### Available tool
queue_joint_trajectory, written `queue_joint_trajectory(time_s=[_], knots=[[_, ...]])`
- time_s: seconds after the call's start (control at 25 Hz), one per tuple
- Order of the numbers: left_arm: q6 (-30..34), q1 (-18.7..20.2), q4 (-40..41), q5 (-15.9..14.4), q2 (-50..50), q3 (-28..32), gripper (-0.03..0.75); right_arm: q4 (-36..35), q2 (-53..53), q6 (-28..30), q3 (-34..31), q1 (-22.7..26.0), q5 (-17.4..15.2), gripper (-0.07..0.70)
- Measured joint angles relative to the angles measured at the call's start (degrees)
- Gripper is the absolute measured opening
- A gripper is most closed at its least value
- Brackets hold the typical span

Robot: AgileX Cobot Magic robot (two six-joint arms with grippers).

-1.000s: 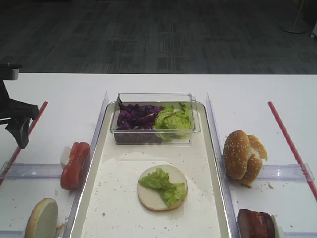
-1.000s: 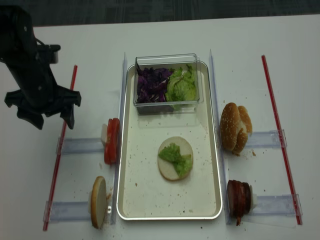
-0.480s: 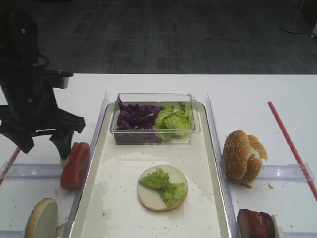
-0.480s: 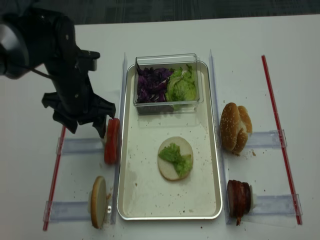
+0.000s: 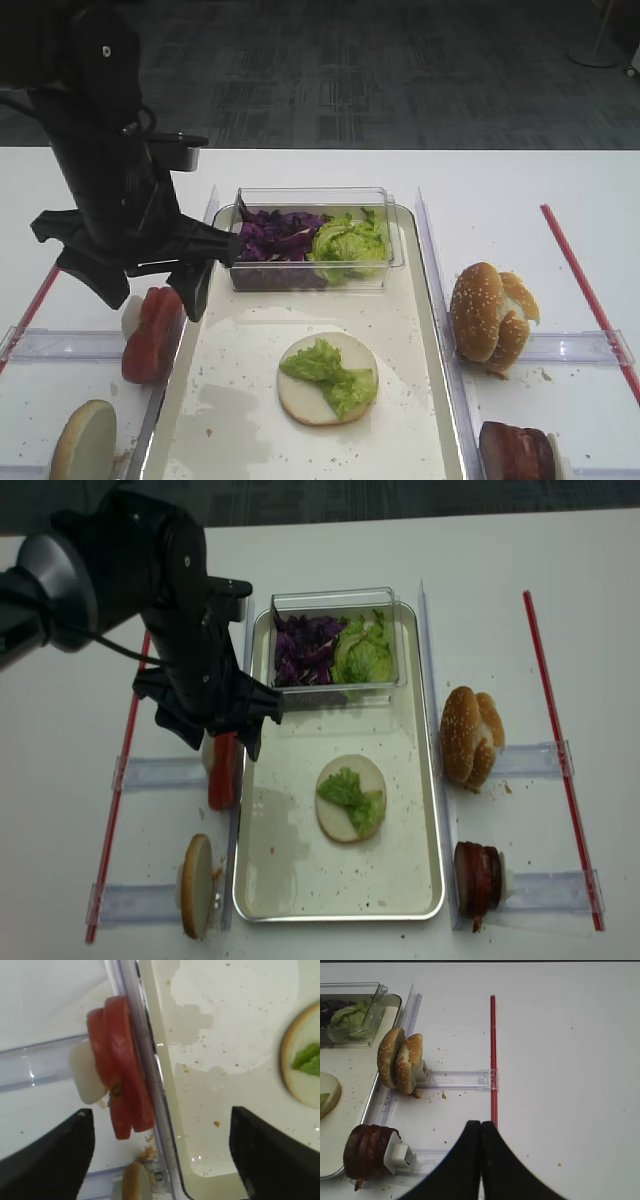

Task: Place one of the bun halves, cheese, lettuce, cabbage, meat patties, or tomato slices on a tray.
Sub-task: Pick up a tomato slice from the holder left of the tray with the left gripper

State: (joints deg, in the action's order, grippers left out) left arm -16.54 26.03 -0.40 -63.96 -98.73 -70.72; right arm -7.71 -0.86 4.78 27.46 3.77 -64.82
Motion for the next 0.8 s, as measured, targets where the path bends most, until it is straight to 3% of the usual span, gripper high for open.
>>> queue_joint_trajectory(time_s=[0.4,0.8], knots=[[-5.4,1.1,-0.1,2.2,0.0,-0.1,0.478,0.0,0.0,0.0,0.0,0.0,0.0,0.036],[-5.8,1.1,-0.1,3.8,-1.3,-0.1,0.44,0.0,0.0,0.0,0.0,0.0,0.0,0.036]])
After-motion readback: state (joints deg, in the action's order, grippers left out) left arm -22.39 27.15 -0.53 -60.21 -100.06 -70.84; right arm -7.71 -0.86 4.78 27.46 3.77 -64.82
